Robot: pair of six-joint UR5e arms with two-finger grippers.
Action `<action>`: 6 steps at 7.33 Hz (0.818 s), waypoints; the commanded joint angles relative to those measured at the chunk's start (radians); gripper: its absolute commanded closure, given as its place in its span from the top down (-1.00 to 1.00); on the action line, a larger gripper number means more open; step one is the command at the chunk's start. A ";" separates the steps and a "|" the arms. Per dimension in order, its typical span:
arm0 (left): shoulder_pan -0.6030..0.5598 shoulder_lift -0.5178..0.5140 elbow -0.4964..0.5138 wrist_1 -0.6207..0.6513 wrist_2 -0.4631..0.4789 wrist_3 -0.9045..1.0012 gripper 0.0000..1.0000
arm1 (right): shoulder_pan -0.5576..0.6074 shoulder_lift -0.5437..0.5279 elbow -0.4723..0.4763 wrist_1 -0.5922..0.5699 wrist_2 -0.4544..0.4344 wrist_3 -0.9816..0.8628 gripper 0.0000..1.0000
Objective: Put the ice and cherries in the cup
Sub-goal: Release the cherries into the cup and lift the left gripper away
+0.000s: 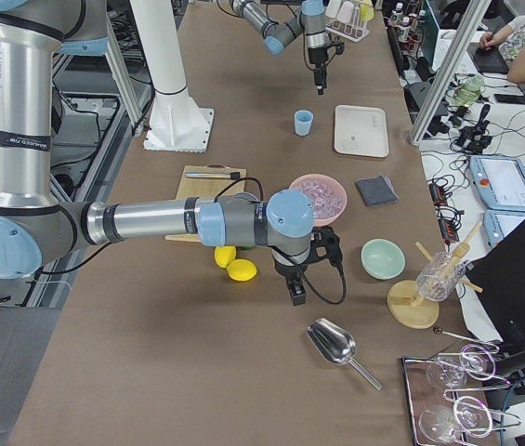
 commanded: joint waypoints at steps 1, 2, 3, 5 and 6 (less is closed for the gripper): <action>-0.272 0.114 0.027 0.046 -0.235 0.234 0.95 | 0.000 0.000 0.000 0.000 0.000 0.001 0.84; -0.372 0.121 0.049 0.158 -0.286 0.365 0.95 | 0.000 0.002 0.000 0.000 0.000 0.002 0.85; -0.423 0.137 0.052 0.276 -0.283 0.501 0.95 | 0.000 0.002 -0.002 0.000 0.001 0.002 0.85; -0.512 0.139 0.087 0.487 -0.280 0.742 0.95 | 0.000 0.005 0.000 0.000 -0.002 0.014 0.93; -0.520 0.144 0.141 0.503 -0.261 0.859 0.95 | 0.001 0.000 0.033 0.000 -0.009 0.020 0.95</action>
